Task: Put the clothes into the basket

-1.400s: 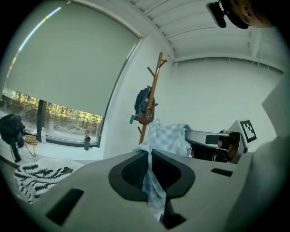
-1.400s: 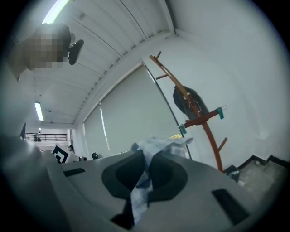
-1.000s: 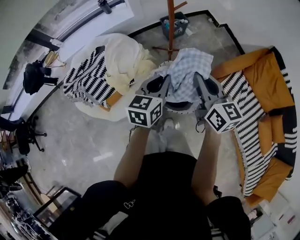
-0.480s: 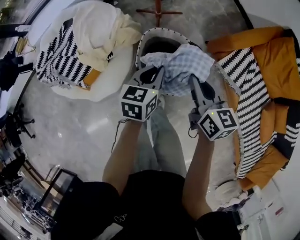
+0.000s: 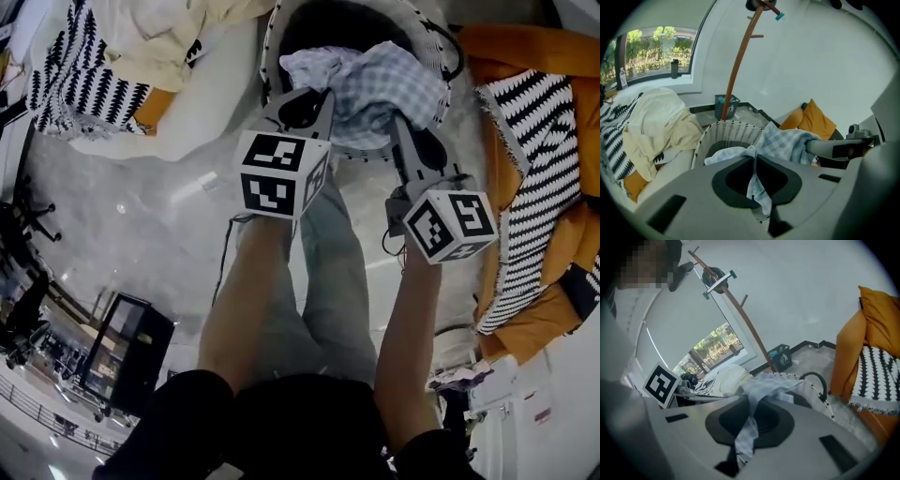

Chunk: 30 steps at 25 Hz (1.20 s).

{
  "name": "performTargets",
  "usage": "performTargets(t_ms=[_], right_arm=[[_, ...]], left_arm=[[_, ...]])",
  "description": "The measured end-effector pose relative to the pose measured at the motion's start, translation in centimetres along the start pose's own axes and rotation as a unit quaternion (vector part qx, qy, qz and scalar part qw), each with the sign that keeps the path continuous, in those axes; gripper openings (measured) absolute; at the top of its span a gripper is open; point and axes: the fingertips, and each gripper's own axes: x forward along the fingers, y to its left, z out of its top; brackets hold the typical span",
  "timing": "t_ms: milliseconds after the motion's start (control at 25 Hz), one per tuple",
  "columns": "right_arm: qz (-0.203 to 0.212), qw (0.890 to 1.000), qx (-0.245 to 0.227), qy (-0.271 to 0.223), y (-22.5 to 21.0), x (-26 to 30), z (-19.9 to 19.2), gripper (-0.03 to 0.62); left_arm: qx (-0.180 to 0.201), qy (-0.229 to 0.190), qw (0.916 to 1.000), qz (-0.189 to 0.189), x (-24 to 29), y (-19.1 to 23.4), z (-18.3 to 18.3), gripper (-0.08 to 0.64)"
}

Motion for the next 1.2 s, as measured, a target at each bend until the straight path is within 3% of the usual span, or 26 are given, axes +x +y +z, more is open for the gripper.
performTargets(t_ms=[120, 200, 240, 280, 360, 560, 720, 880, 1080, 1200], right_arm=[[-0.026, 0.999, -0.011, 0.026, -0.9, 2.1, -2.6, 0.023], [-0.076, 0.995, -0.032, 0.052, -2.4, 3.1, -4.0, 0.036], [-0.101, 0.992, -0.044, 0.064, -3.0, 3.3, -4.5, 0.144], [-0.116, 0.989, -0.054, 0.072, -3.3, 3.4, -4.9, 0.209], [-0.120, 0.988, -0.058, 0.080, -3.0, 3.4, -5.4, 0.209], [-0.090, 0.993, -0.049, 0.063, -0.6, 4.0, -4.9, 0.198], [-0.040, 0.998, -0.040, 0.019, 3.0, 5.6, -3.1, 0.074], [0.003, 0.998, -0.055, 0.016, 7.3, 8.5, -2.6, 0.037], [0.051, 0.997, -0.057, 0.020, 14.0, 11.7, -3.6, 0.028], [0.082, 0.994, -0.065, 0.029, 17.7, 14.7, -4.4, 0.026]], left_arm=[[-0.002, -0.004, 1.0000, 0.006, 1.1, 1.2, -1.3, 0.028], [-0.005, -0.017, 0.9998, 0.002, 1.5, 1.5, -1.5, 0.028], [-0.010, -0.025, 0.9996, -0.006, 1.5, 1.5, -1.6, 0.028], [-0.017, -0.031, 0.9993, -0.015, 1.4, 1.5, -1.7, 0.028], [-0.031, -0.036, 0.9985, -0.026, 0.8, 1.5, -2.1, 0.029], [-0.057, -0.067, 0.9959, -0.023, -1.9, 3.3, -1.9, 0.065], [-0.085, -0.106, 0.9903, -0.031, -4.8, 5.6, -1.4, 0.083], [-0.100, -0.129, 0.9866, 0.015, -8.0, 10.5, -2.0, 0.083], [-0.164, -0.161, 0.9726, 0.035, -12.5, 16.4, -3.6, 0.069], [-0.173, -0.164, 0.9684, 0.073, -14.3, 20.3, -4.5, 0.064]])
